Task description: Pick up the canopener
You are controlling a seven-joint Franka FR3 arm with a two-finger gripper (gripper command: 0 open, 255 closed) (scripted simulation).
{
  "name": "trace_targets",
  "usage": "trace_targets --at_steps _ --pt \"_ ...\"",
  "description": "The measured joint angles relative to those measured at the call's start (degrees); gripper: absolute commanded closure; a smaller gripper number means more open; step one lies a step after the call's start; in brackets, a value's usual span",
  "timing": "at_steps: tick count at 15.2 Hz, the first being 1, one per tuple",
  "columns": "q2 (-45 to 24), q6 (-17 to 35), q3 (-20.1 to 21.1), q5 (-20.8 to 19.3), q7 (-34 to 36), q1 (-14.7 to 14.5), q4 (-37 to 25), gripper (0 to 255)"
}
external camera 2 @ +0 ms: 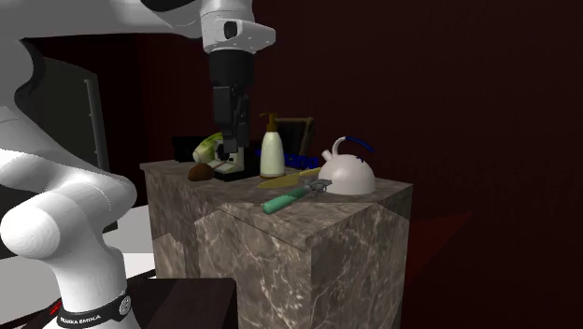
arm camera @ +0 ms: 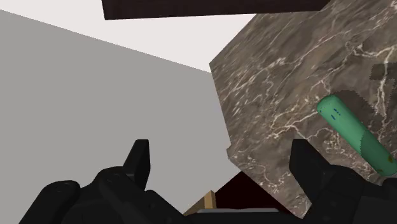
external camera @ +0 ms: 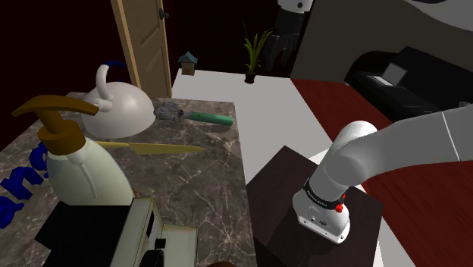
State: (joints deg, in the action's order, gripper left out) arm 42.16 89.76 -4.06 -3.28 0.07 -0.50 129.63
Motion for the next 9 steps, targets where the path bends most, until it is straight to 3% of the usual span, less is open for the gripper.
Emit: trace_targets --at_steps 3,9 --pt "-1.33 1.71 0.23 0.31 -1.24 -1.05 0.23 0" --pt "-7.88 10.06 1.98 2.00 -6.68 -6.05 1.12 0"
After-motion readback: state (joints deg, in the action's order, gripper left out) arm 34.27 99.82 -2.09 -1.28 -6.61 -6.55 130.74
